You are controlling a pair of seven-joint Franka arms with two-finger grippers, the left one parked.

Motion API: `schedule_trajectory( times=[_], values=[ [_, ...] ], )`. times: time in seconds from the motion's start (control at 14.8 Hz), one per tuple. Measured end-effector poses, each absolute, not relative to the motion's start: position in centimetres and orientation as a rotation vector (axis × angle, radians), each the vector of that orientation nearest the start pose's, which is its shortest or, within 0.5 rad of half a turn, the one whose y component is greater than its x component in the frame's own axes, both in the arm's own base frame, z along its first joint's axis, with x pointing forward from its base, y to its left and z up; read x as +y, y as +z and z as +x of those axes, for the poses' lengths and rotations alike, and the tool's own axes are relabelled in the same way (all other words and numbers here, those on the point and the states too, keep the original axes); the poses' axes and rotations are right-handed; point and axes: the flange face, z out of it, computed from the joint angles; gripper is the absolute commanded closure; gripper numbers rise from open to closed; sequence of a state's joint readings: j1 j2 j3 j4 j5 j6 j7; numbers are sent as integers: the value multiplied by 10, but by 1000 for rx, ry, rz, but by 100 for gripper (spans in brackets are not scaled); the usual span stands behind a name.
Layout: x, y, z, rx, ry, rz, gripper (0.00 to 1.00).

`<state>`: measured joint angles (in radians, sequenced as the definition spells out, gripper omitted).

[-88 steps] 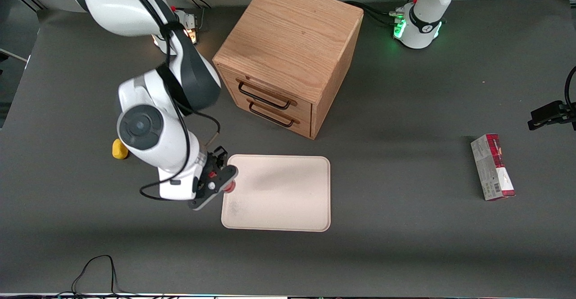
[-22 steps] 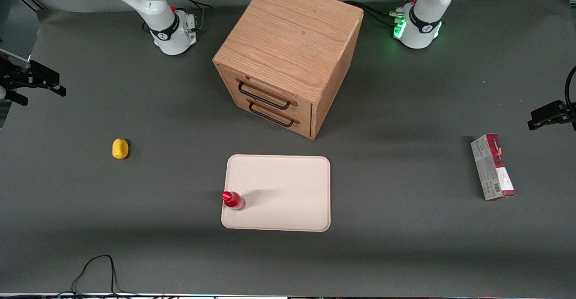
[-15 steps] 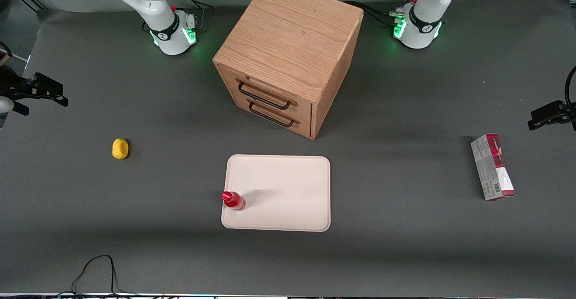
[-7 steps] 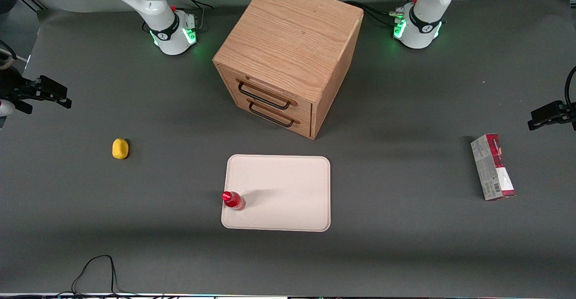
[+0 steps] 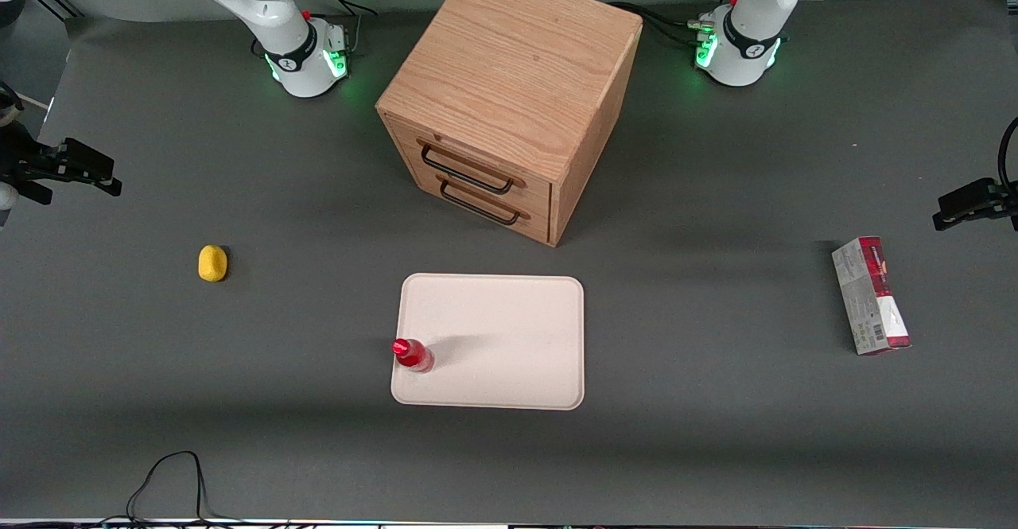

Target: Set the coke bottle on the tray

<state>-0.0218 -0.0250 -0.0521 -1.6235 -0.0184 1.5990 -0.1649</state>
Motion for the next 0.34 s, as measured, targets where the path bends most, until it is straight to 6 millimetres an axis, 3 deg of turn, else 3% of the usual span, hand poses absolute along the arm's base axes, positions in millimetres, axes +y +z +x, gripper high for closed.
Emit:
schedule_trajectory(
  times=[0.34],
  values=[
    [-45, 615, 548, -139, 6, -3155, 0]
  ],
)
